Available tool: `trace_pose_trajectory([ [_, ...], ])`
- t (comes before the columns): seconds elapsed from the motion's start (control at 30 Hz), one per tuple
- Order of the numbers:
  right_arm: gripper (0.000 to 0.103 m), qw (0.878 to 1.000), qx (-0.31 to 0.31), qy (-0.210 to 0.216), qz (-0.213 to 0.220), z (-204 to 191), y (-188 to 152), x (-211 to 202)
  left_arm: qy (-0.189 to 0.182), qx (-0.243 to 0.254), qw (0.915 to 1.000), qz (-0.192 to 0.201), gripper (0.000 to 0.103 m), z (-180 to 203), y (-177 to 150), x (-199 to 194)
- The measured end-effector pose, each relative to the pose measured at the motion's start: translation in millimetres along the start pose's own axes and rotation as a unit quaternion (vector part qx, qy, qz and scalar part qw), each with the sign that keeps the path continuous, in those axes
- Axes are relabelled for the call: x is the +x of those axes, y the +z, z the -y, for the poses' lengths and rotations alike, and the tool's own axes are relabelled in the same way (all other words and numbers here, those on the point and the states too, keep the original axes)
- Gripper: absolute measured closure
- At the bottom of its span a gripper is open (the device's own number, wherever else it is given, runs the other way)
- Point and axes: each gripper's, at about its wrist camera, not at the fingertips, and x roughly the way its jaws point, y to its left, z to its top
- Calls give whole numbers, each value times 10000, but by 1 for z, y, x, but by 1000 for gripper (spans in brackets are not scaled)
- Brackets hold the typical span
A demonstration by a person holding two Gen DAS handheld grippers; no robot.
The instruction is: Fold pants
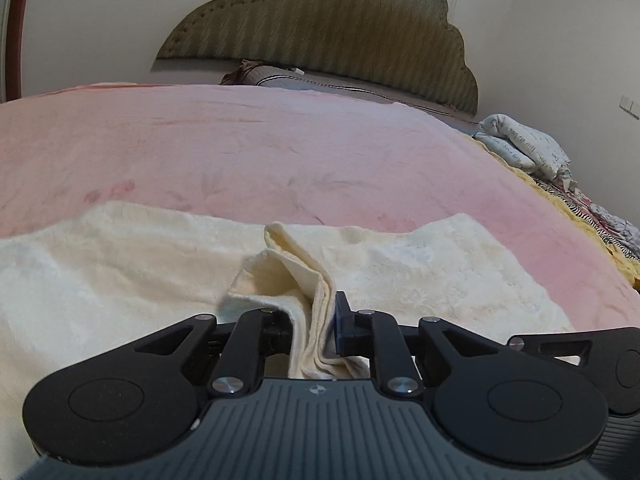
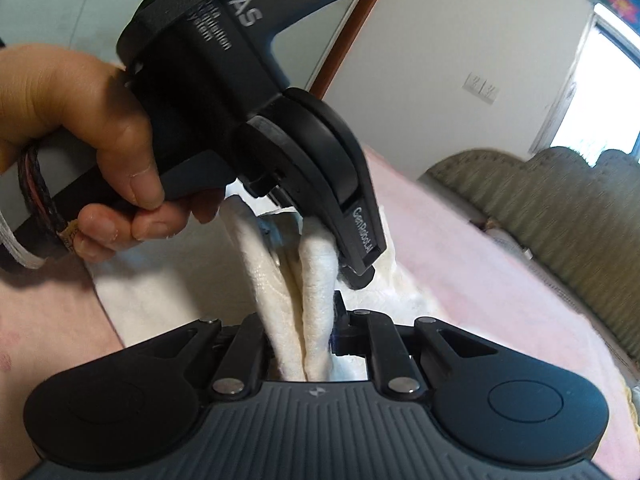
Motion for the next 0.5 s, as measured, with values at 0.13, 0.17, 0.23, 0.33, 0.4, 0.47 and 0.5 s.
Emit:
trace_pose_trajectory([
  [0.13, 91, 9991, -352, -112, -191, -6, 4, 0, 50, 153, 9999, 57, 83, 3, 0, -4],
  [0.17, 90, 9988, -432, -44, -231, -5, 4, -5, 75, 220, 9997, 86, 83, 4, -1, -6],
  [0.23, 90, 9987, -339, 309, -201, 3, 6, -25, 117, 335, 9992, 157, 83, 7, -2, -8],
  [0.33, 89, 9963, 363, 778, -26, 36, 2, -52, 191, 398, 9986, 296, 83, 12, -2, -13],
  [0.4, 69, 9935, 881, 722, -19, 59, -5, -59, 233, 491, 9978, 389, 83, 14, -2, -17],
  [0.47, 57, 9880, 1413, 622, -74, 79, -19, -63, 316, 595, 9967, 444, 83, 13, -3, -18],
  [0.5, 57, 9835, 1689, 631, -116, 87, -25, -65, 388, 595, 9965, 437, 83, 12, -4, -17],
])
